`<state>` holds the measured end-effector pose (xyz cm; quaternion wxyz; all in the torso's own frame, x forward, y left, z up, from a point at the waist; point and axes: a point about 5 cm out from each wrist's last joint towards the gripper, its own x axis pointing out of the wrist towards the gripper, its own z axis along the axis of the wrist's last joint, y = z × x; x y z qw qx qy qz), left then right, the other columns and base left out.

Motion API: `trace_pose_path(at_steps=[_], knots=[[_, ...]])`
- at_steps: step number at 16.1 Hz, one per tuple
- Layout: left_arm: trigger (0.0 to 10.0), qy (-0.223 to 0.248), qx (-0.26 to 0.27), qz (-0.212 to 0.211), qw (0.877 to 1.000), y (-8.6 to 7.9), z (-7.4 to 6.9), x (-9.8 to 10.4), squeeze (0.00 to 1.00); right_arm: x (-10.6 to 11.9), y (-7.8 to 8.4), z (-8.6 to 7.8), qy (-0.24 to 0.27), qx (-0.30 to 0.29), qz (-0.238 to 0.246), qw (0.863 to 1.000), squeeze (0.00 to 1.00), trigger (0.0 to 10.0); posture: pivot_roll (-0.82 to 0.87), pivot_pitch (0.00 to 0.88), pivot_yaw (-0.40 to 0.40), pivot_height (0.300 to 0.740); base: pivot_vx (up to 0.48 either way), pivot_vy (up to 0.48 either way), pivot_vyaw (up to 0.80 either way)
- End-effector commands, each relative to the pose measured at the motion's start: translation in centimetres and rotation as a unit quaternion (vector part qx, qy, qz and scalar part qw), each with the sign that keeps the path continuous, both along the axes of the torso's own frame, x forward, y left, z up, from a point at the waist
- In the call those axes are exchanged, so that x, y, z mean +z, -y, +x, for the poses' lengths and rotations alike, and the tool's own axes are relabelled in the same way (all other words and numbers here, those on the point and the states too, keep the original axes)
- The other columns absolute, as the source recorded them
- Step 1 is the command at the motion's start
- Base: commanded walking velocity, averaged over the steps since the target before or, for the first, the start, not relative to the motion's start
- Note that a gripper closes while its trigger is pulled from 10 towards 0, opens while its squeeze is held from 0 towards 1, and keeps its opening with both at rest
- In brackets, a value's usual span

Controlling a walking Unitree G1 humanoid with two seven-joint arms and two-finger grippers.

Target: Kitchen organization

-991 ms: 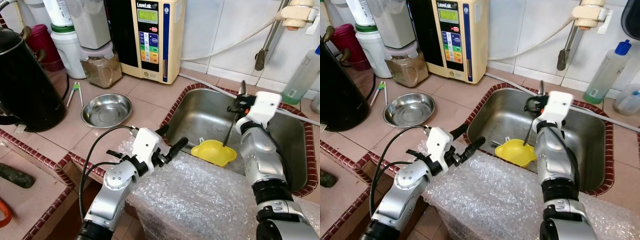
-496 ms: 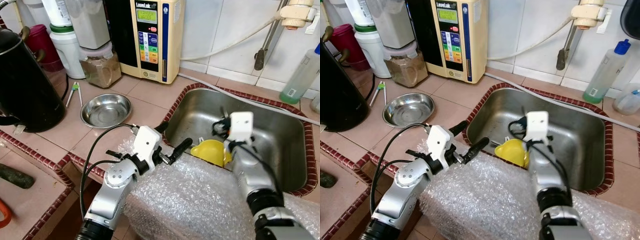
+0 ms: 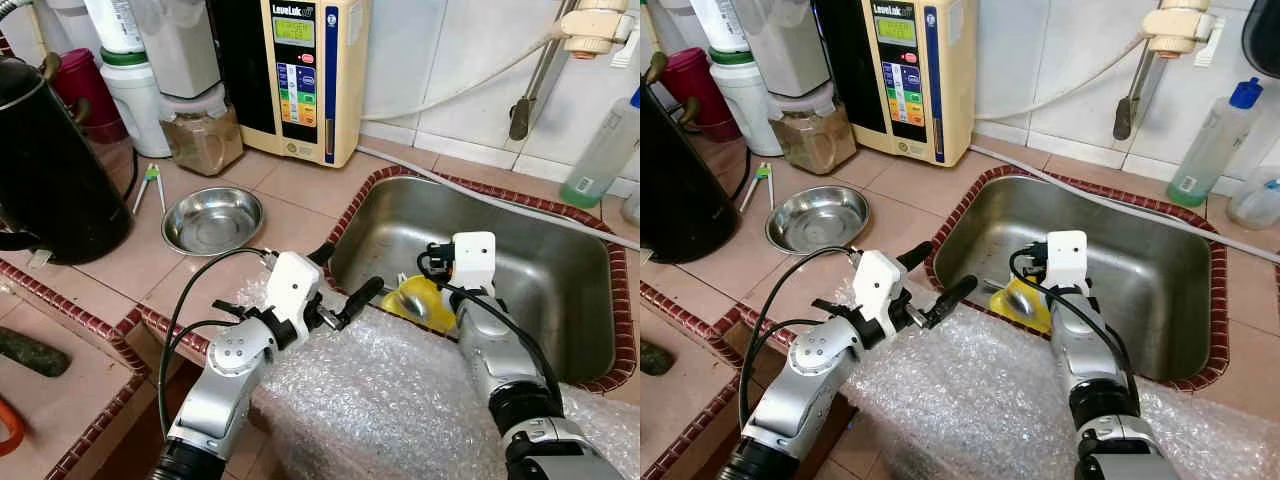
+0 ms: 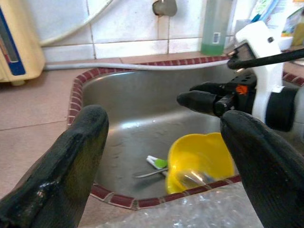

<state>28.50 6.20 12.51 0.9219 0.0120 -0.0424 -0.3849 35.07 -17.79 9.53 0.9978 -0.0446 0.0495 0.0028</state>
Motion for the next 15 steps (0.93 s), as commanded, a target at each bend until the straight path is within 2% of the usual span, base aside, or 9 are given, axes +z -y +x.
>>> trace_pose_path(at_steps=[1,4,7,9,11,14,15], knots=[[10.0,0.014,0.010,0.005,1.000,-0.2,0.3,0.6,1.00,0.2,-0.5,0.0,0.011,0.011,0.006,1.000,1.00,10.0,0.05,0.065,0.058,0.740,0.000,0.000,0.00],[10.0,0.022,0.059,-0.001,0.998,-1.3,1.1,1.0,1.00,1.5,-1.8,-0.4,0.060,0.042,0.044,0.996,1.00,10.0,0.05,0.065,0.054,0.740,0.000,0.000,0.00],[10.0,-0.005,0.132,-0.026,0.991,-3.2,2.4,1.1,1.00,2.8,-3.0,-1.3,0.101,0.084,0.071,0.989,1.00,10.0,0.05,0.067,0.056,0.740,0.000,0.000,0.00],[10.0,-0.035,0.191,-0.055,0.979,-4.6,3.4,1.0,1.00,3.5,-4.1,-2.4,0.117,0.117,0.062,0.984,1.00,10.0,0.04,0.067,0.057,0.740,0.000,0.000,0.00],[10.0,-0.050,0.239,-0.064,0.968,-5.9,4.5,1.0,1.00,3.5,-4.9,-3.7,0.122,0.146,0.058,0.980,1.00,10.0,0.04,0.066,0.059,0.740,0.000,0.000,0.00],[10.0,-0.040,0.300,-0.066,0.951,-7.6,5.6,1.5,1.00,3.1,-5.4,-5.8,0.105,0.177,0.063,0.977,1.00,10.0,0.03,0.066,0.058,0.740,0.000,0.000,0.00],[10.0,-0.041,0.336,-0.064,0.939,-8.6,6.0,1.5,1.00,2.8,-5.3,-6.4,0.099,0.181,0.063,0.976,1.00,10.0,0.02,0.069,0.058,0.740,0.000,0.000,0.00]])
